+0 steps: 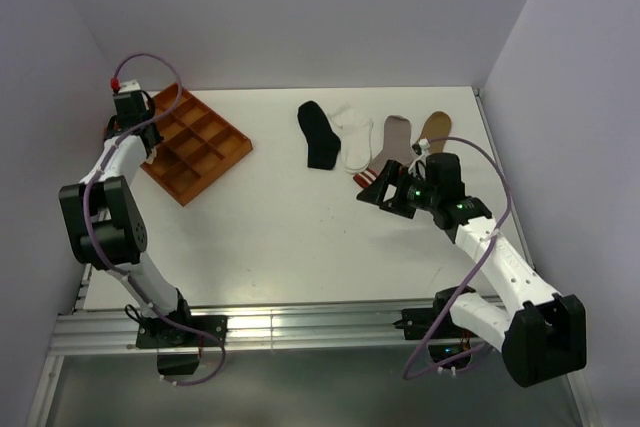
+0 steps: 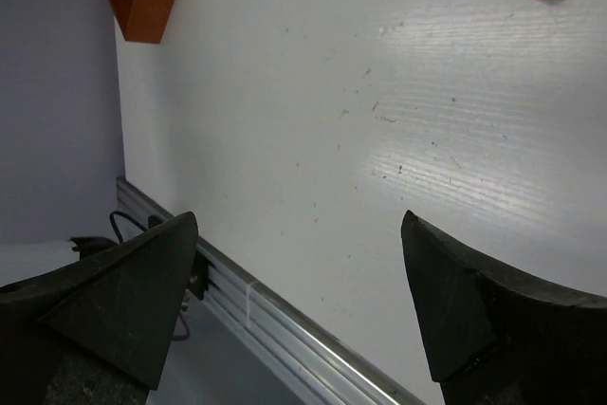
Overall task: Roll the socks
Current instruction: Place the sock in the storage box.
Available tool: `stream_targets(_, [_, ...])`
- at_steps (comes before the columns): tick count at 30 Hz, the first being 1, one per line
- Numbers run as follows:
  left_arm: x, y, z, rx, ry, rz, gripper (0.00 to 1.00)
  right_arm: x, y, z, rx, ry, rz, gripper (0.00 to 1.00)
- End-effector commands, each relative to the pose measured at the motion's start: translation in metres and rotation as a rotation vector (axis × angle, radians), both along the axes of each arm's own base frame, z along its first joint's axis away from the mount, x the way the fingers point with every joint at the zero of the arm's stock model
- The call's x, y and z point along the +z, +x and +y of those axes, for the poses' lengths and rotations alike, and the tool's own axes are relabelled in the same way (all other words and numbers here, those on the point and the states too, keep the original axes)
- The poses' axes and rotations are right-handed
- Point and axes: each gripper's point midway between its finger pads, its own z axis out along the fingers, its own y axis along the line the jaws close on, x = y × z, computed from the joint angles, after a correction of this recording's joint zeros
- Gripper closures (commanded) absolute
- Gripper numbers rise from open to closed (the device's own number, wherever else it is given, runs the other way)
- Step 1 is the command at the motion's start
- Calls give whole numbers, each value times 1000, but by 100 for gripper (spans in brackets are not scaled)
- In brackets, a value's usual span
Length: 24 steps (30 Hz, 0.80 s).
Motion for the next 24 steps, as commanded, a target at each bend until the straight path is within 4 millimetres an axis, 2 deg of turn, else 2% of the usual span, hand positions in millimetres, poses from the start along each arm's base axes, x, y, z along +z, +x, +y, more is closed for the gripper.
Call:
stream_targets(1, [29,36,15,-99,24,-142,100,8,-1,19,98,98,-36,5])
stream_targets(5, [22,46,31,-163,31,-201,100,4,-1,26,132,132,-22,7])
stream_targets(6, [10,46,41,-168,18,-191,100,1,0,26,135,129,-15,7])
stream_targets(8, [1,49,44,-241,5,-181,100,-1,1,26,144,116,-15,7])
stream_targets(9, [-12,50,47,-250,-10,-162,100,-1,2,25,146,111,-20,7])
stream_targets(12, [-19,51,60,-273,-28,-184,100,-2,5,22,139,78,-31,7])
stream_targets(13, [-21,52,59,-291,-38,-193,100,-3,6,21,137,68,-34,7])
stream_targets(16, [-20,56,62,-313,-26,-223,100,-4,8,21,139,62,-30,7])
stream_targets(24, [5,71,56,-358,-27,-327,100,-8,13,24,142,77,-6,8])
